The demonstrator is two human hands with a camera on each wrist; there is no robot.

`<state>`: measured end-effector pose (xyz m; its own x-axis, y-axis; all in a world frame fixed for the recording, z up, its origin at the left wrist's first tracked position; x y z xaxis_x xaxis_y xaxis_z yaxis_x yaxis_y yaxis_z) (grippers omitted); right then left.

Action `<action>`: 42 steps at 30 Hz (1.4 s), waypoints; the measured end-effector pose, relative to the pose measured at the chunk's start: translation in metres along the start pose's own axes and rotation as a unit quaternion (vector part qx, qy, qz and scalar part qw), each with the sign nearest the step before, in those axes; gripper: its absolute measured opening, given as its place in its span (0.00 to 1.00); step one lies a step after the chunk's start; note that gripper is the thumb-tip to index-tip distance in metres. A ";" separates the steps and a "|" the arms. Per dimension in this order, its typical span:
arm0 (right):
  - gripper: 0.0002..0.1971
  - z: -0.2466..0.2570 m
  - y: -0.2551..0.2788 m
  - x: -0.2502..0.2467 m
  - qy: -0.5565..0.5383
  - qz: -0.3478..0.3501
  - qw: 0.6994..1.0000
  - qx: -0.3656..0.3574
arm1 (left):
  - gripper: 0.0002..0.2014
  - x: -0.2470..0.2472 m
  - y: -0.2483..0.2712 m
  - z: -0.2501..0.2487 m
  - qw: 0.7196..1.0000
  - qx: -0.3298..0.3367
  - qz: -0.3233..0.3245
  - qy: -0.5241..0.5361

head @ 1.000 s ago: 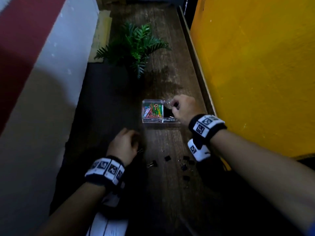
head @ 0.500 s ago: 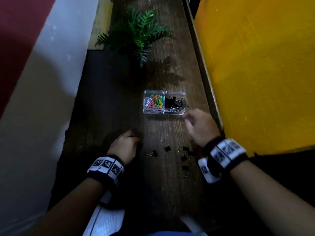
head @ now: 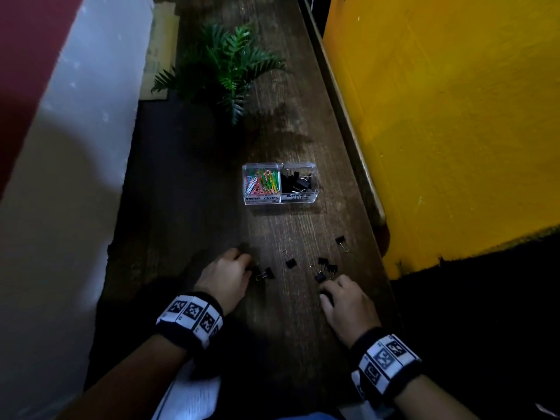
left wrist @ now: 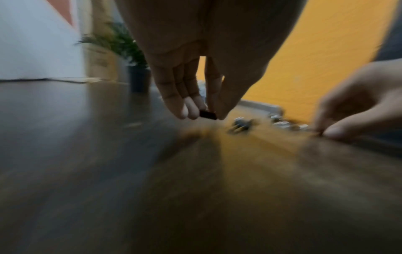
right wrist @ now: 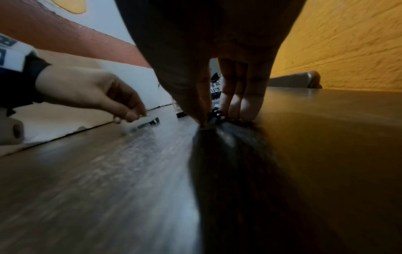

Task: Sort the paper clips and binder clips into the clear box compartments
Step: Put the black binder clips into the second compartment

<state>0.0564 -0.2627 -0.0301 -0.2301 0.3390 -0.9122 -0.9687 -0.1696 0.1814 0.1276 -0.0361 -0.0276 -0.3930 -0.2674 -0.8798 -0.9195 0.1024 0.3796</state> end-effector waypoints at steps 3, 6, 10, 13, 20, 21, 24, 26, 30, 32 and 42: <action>0.11 0.005 0.003 0.002 0.000 0.013 1.000 -0.002 | 0.13 0.002 0.006 -0.023 0.999 0.047 -0.005 -0.001; 0.09 0.001 0.005 -0.002 -0.012 0.007 1.000 0.019 | 0.13 0.010 0.009 -0.043 0.997 0.074 0.006 -0.035; 0.07 -0.011 -0.008 -0.024 -0.036 -0.045 0.996 0.061 | 0.14 0.019 0.009 -0.049 0.995 0.069 0.023 -0.062; 0.08 -0.013 -0.026 -0.035 -0.028 -0.049 0.998 0.040 | 0.13 0.019 0.007 -0.048 0.995 0.063 0.030 -0.065; 0.12 -0.005 -0.048 -0.026 0.012 0.033 0.999 -0.008 | 0.12 0.017 0.003 -0.048 0.995 0.060 0.035 -0.078; 0.11 -0.005 -0.049 -0.026 0.014 0.035 0.999 -0.008 | 0.12 0.016 0.002 -0.048 0.994 0.060 0.035 -0.080; 0.08 -0.003 -0.051 -0.026 0.017 0.038 0.999 -0.006 | 0.12 0.014 -0.002 -0.050 0.994 0.055 0.040 -0.080; 0.06 -0.002 -0.051 -0.025 0.020 0.042 0.999 -0.004 | 0.12 0.013 -0.004 -0.051 0.994 0.055 0.050 -0.083; 0.04 -0.002 -0.052 -0.025 0.010 0.050 0.999 0.004 | 0.11 0.008 -0.007 -0.051 0.994 0.053 0.059 -0.080; 0.02 -0.004 -0.052 -0.027 -0.004 0.042 0.999 0.013 | 0.11 0.004 -0.009 -0.049 0.994 0.048 0.063 -0.071; 0.03 0.006 -0.079 -0.068 -0.037 -0.039 0.999 -0.002 | 0.07 -0.070 -0.065 -0.104 0.993 0.094 -0.072 0.019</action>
<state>0.1477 -0.2674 0.0202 -0.1610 0.4186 -0.8938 -0.9835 -0.1437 0.1098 0.2158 -0.1238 0.0388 -0.2601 -0.3286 -0.9080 -0.9533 0.2370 0.1873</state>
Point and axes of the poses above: each hand's wrist, its own y-axis away from the middle knuckle, its own x-axis out of the palm, z = x × y, the point moved 5 cm from there along -y, towards the middle knuckle, and after that the axes turned 11 degrees about -x, right-handed, at the moved point
